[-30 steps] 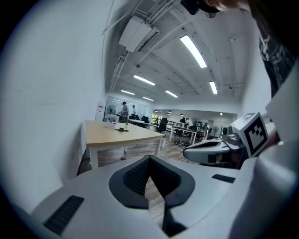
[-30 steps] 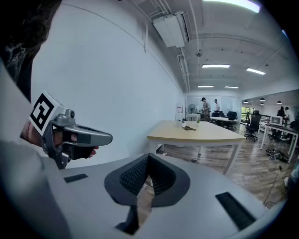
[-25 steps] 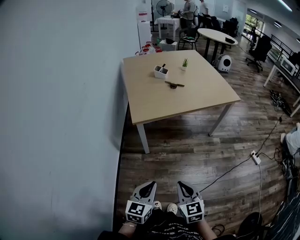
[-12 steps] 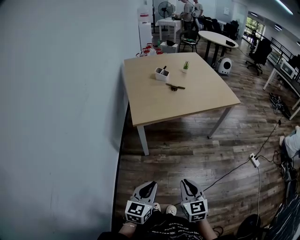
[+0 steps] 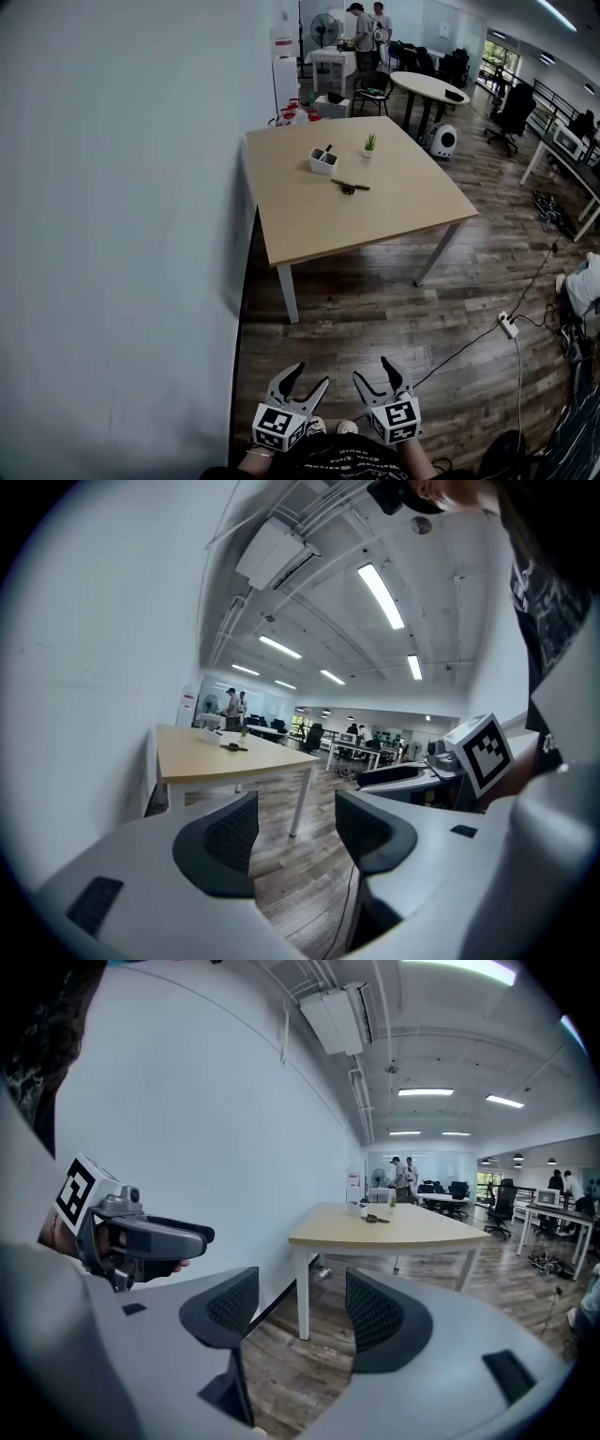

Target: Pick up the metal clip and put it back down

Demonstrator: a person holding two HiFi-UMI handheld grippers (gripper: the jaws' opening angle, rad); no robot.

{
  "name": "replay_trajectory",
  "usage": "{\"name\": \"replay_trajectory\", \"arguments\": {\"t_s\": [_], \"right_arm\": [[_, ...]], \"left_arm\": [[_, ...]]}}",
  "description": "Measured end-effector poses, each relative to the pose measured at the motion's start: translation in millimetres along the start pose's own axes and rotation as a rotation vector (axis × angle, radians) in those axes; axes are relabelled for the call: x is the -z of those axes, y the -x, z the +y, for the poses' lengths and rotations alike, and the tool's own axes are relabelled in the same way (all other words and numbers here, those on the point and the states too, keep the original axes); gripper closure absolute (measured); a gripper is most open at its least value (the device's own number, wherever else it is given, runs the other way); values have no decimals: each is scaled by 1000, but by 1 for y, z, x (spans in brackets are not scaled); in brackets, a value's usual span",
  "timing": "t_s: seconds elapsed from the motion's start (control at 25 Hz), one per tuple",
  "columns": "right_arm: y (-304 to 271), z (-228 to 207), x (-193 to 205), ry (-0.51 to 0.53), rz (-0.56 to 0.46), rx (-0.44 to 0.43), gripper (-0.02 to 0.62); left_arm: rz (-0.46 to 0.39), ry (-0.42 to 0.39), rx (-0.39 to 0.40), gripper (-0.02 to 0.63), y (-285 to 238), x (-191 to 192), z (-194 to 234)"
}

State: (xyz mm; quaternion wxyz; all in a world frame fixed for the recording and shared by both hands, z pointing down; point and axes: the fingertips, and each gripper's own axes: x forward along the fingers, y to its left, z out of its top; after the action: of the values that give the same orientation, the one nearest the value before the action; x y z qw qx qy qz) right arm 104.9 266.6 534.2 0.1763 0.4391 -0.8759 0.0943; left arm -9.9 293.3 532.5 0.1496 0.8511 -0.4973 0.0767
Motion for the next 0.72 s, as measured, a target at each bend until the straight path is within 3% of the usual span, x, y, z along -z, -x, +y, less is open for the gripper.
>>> {"name": "replay_trajectory", "arguments": {"t_s": [0.08,0.24,0.72], "right_arm": [[-1,4,-1,-5,-12,5,307],[2,1,-8,-111,-71,20,305],[-43,-26,-3,-47,-37,-14,307]], "left_arm": [[0,1,8,357,2,0,4],[-1,-4,17,357,3,2,7],[5,-20,-6,357,-39,5,28]]}}
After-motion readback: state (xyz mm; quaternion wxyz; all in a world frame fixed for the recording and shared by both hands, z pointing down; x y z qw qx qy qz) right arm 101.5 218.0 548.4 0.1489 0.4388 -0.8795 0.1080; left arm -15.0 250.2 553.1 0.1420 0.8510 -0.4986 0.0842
